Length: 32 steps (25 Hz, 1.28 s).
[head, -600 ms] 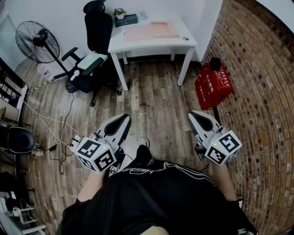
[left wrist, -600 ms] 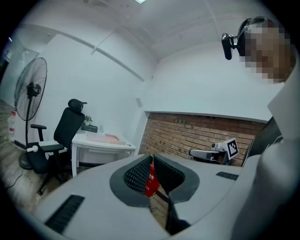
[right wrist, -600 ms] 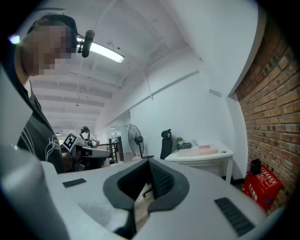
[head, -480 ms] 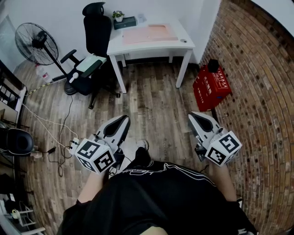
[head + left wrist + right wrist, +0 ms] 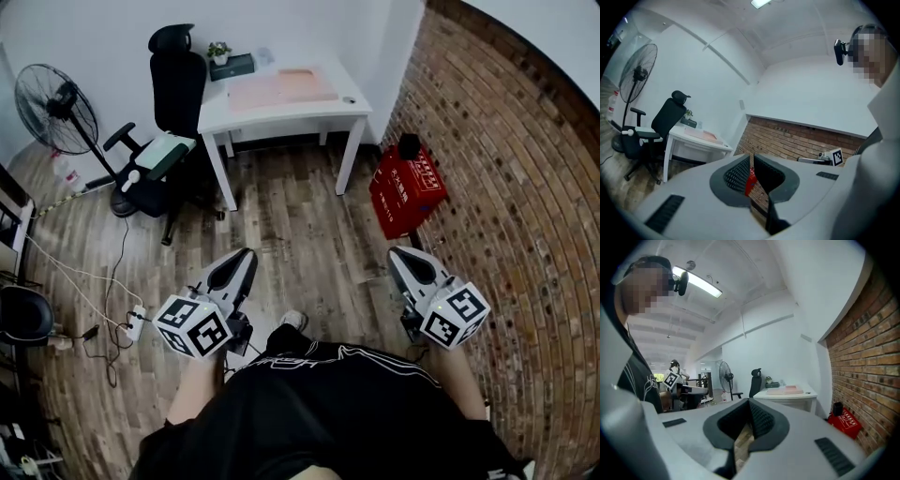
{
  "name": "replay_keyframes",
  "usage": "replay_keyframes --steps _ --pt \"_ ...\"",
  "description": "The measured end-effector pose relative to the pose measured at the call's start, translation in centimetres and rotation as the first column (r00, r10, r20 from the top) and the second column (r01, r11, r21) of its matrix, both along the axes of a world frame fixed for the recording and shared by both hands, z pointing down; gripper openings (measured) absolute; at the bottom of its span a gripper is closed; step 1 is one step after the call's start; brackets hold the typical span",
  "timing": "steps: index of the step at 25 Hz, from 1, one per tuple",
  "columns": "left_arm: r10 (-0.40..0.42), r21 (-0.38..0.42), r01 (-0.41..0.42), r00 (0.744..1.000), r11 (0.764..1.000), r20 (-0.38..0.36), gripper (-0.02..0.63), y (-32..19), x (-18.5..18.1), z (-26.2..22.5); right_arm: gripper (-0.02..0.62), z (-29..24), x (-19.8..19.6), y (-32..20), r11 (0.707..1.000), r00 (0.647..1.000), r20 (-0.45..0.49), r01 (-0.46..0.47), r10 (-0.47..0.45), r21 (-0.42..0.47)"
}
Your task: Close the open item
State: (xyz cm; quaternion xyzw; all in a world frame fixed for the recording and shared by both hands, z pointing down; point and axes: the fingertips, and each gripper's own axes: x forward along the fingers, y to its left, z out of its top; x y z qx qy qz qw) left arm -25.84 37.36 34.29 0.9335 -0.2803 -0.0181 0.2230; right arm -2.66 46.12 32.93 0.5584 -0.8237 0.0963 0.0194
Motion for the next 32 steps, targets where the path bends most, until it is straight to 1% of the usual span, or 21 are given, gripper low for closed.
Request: replay_keyframes --steps 2,5,8,9,11,12,14,15,17,20,22,24,27,32 --pt "0.022 0.016 -0.022 1.0 1.0 -0.006 0.051 0.0 1.0 -0.2 0.002 -0.6 1.1 0.5 0.999 0.999 0.007 -0.036 0.035 0.019" --pt "0.057 0.037 -0.058 0.998 0.998 0.026 0.052 0.0 2.3 -0.1 0.003 -1.1 2.3 1.0 0.997 0.998 0.01 -0.068 0.068 0.031" --pt "0.047 0.035 -0.048 0.998 0.998 0.032 0.053 -0.8 2.2 0.3 0.095 -1.0 2.2 0.9 0.997 0.997 0.018 -0.069 0.069 0.03" --pt "0.042 0.028 -0.043 0.999 0.999 0.034 0.072 -1.3 2.1 0.6 0.139 -0.8 2.1 0.6 0.997 0.997 0.023 -0.069 0.068 0.029" --pt "0.037 0.013 -0.038 0.999 0.999 0.039 0.144 -2.6 1.9 0.9 0.195 -0.5 2.0 -0.2 0.997 0.997 0.025 -0.072 0.071 0.021" --pt "0.035 0.011 -0.036 0.998 0.999 0.044 0.169 -3.3 1.9 0.9 0.216 -0.2 2.0 -0.8 0.997 0.997 0.026 -0.075 0.075 0.012" --pt "0.031 0.025 -0.033 0.998 0.999 0.061 0.218 -4.7 1.6 0.6 0.239 0.3 1.9 -2.1 0.996 0.996 0.027 -0.085 0.085 -0.007" --pt "0.026 0.036 -0.029 0.997 0.999 0.069 0.236 -5.4 1.4 0.5 0.267 0.4 1.8 -2.9 0.996 0.996 0.025 -0.091 0.091 -0.013" --pt "0.01 0.05 -0.014 0.997 0.999 0.077 0.254 -7.3 0.7 0.5 0.285 0.7 1.7 -4.9 0.994 0.994 0.022 -0.107 0.107 -0.021" --pt "0.0 0.033 -0.003 0.996 0.999 0.09 0.288 -10.3 -0.3 1.1 0.343 0.9 1.4 -8.2 0.991 0.991 0.033 -0.131 0.133 -0.036" --pt "0.013 0.023 -0.016 0.993 1.0 0.118 0.293 -12.5 -0.9 1.3 0.368 0.8 1.1 -10.5 0.987 0.987 0.029 -0.155 0.156 -0.034" --pt "0.029 0.03 -0.034 0.988 0.999 0.15 0.305 -14.5 -1.2 1.2 0.405 0.3 0.9 -12.8 0.983 0.983 0.022 -0.182 0.183 -0.021" --pt "0.026 0.078 -0.042 0.98 0.996 0.199 0.316 -17.1 -1.7 0.9 0.443 -0.4 -0.1 -15.7 0.982 0.982 0.008 -0.19 0.19 0.007" --pt "-0.013 0.126 -0.018 0.97 0.992 0.241 0.321 -21.5 -2.2 0.9 0.454 0.1 0.0 -18.4 0.976 0.976 0.015 -0.216 0.216 0.015"
